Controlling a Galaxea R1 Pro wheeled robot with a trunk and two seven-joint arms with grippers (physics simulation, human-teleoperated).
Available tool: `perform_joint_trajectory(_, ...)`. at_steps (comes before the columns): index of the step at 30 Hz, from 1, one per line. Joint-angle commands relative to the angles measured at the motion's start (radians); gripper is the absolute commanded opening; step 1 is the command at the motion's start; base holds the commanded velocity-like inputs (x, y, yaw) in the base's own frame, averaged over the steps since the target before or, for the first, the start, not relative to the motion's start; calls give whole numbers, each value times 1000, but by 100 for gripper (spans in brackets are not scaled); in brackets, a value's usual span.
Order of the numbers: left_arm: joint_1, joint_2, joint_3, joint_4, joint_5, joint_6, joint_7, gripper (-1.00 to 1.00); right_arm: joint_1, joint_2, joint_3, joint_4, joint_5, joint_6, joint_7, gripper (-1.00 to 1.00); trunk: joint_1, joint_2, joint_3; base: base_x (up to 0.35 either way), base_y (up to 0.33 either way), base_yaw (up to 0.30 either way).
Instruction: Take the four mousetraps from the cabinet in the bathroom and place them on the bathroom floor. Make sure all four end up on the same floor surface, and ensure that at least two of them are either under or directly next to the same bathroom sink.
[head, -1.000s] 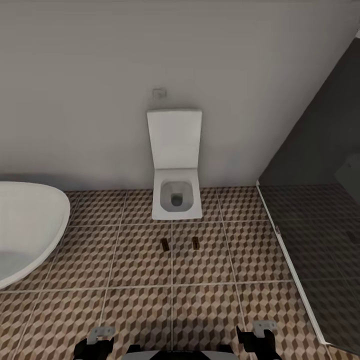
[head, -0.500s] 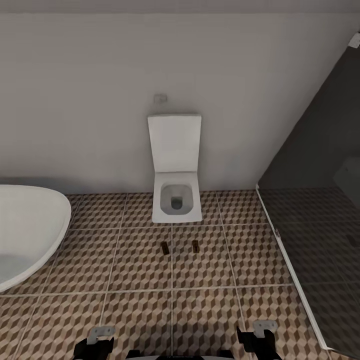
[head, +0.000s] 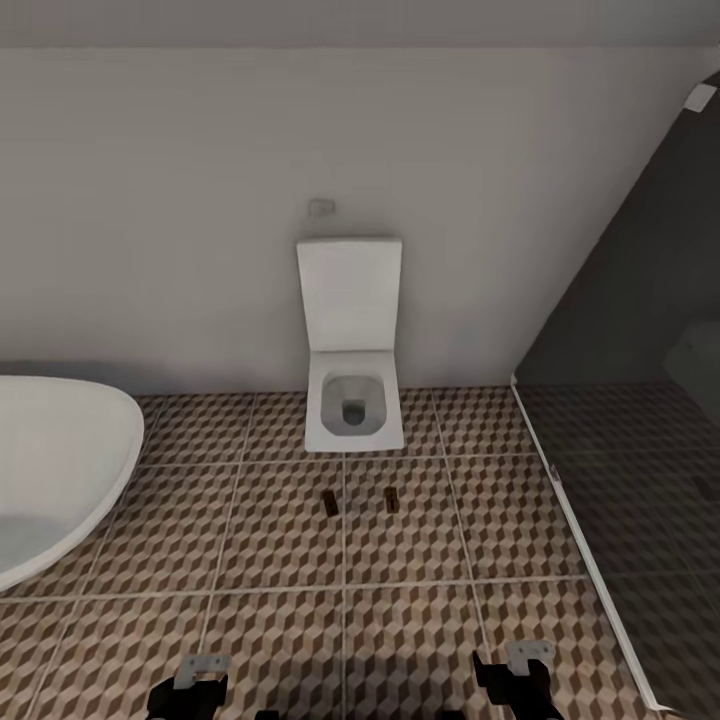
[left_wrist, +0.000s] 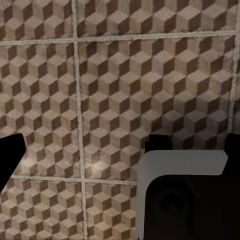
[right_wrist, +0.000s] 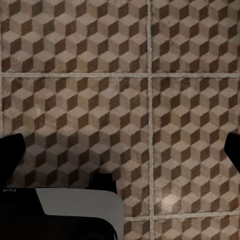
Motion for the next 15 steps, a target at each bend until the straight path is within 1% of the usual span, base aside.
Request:
perform_joint_trajectory(1, -2, -1, -8, 4, 5, -6, 2, 100, 0, 0, 9, 1, -6, -2, -3, 100, 1, -1, 0, 0, 0, 0)
perform_joint_trajectory(15, -1, -1, -8, 4, 5, -6, 2, 100, 0, 0, 9, 1, -6, -2, -6, 100, 1, -1, 23, 0, 0, 0)
